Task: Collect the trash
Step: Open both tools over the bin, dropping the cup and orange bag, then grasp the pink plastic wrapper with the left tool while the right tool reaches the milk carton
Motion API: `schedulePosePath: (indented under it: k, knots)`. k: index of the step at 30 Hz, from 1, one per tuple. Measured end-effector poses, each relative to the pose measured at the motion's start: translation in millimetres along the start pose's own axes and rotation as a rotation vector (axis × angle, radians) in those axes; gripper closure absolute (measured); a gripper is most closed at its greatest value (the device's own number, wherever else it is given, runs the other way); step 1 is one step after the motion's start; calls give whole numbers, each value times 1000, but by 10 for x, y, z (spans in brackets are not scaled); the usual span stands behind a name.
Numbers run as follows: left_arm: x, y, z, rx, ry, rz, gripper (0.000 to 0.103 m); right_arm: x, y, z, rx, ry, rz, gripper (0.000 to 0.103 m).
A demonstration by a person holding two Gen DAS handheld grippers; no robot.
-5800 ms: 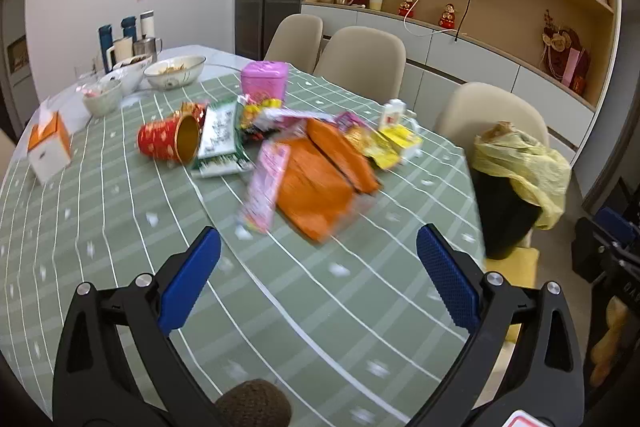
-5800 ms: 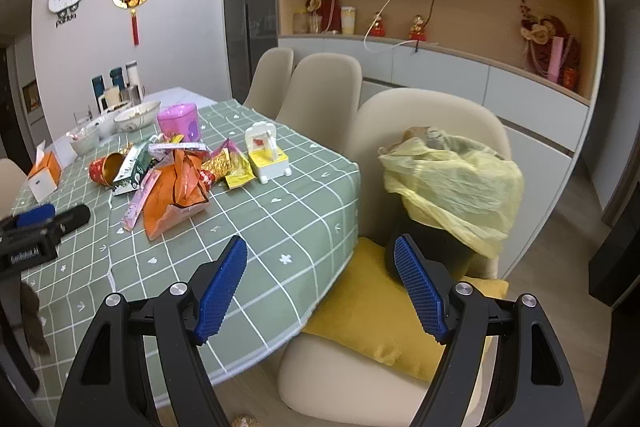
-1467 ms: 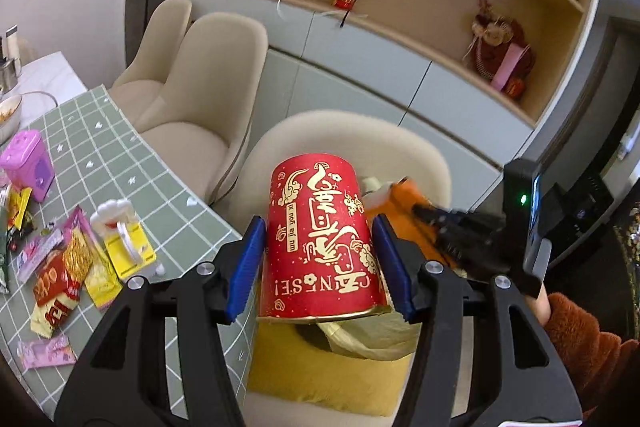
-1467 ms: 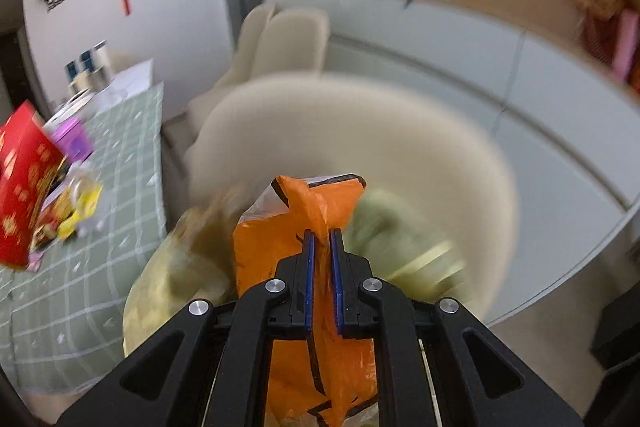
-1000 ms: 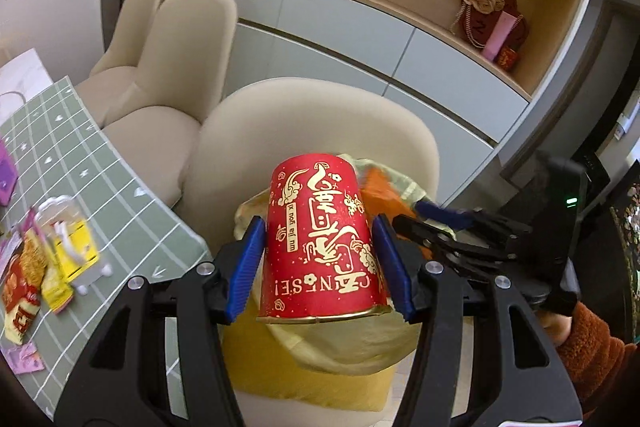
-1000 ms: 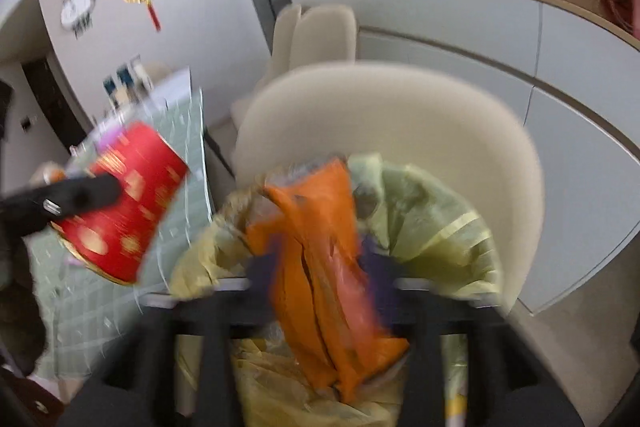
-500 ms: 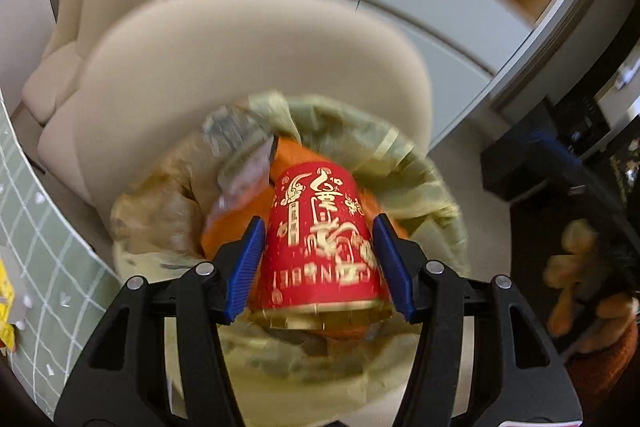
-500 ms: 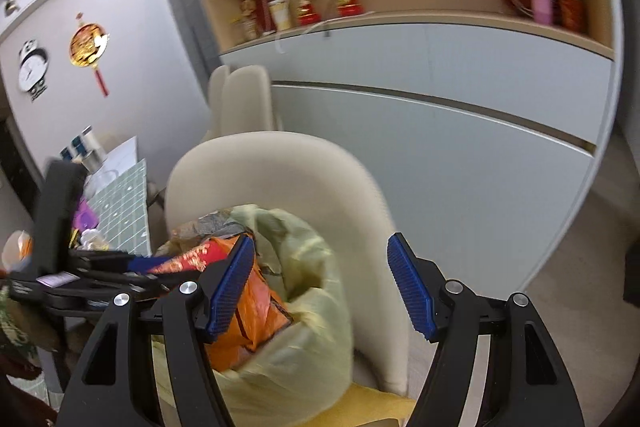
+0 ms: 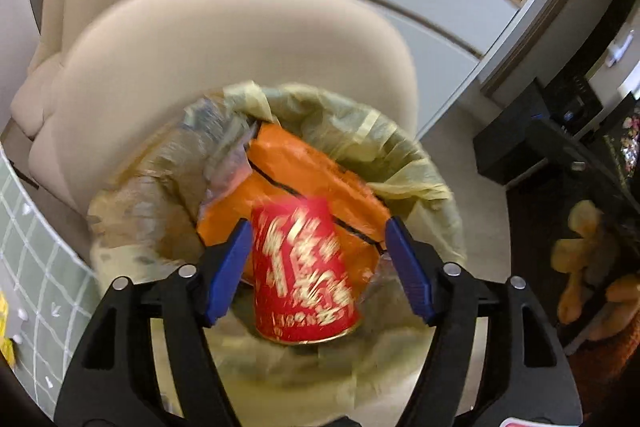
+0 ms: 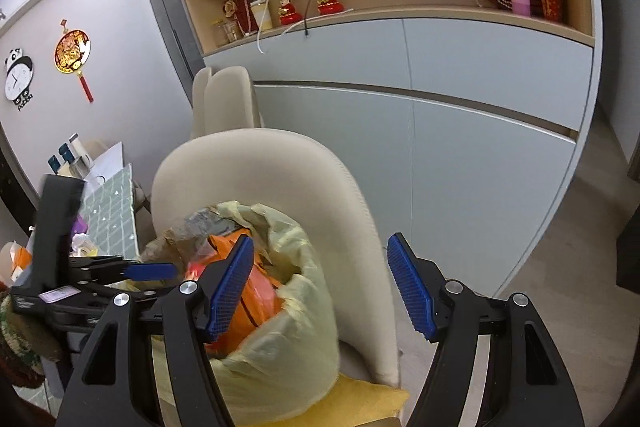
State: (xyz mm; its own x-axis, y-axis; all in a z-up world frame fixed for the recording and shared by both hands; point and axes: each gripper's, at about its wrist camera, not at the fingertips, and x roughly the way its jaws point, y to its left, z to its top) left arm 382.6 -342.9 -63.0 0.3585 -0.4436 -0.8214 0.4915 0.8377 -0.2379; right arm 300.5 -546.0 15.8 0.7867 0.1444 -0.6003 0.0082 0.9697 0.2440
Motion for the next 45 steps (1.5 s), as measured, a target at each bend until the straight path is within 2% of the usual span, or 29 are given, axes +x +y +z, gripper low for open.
schedulePosePath:
  k: [4, 9, 12, 15, 17, 21, 23, 29, 34, 37, 41, 45]
  knots:
    - [-465, 142, -134, -36, -107, 39, 35, 7, 225, 31, 5, -24, 34, 37]
    - [-1038, 612, -435, -120, -237, 184, 35, 3, 695, 69, -31, -46, 141, 35]
    - [-1410, 1066, -658, -189, -290, 261, 35, 37, 1163, 13, -124, 6, 161, 35]
    - [-1706, 1492, -904, -248, -323, 328, 35, 31, 1678, -84, -210, 10, 154, 35]
    - [-1973, 1920, -1163, -310, -348, 373, 35, 37, 2020, -159, -246, 11, 139, 35]
    - [-2453, 2653, -1617, -391, -376, 440, 35, 136, 2632, -265, -240, 62, 208, 35]
    - [-2728, 3133, -1844, -412, -392, 463, 35, 173, 2936, -346, -251, 69, 213, 35]
    - [-3136, 4513, -2214, -453, -370, 456, 35, 293, 3777, -673, -312, 90, 173, 35]
    - [-3106, 5559, -2270, -555, -398, 401, 35, 521, 4273, -960, -315, 145, 114, 35]
    - [-2952, 5957, -2067, -525, -381, 359, 35, 649, 4475, -1093, -313, 202, 109, 35]
    - [-2696, 6320, -1766, -469, -309, 273, 35, 663, 4688, -1274, -362, 228, 65, 35]
    - [-2428, 6493, -1565, -450, -259, 264, 35, 669, 4699, -1335, -348, 245, 10, 35]
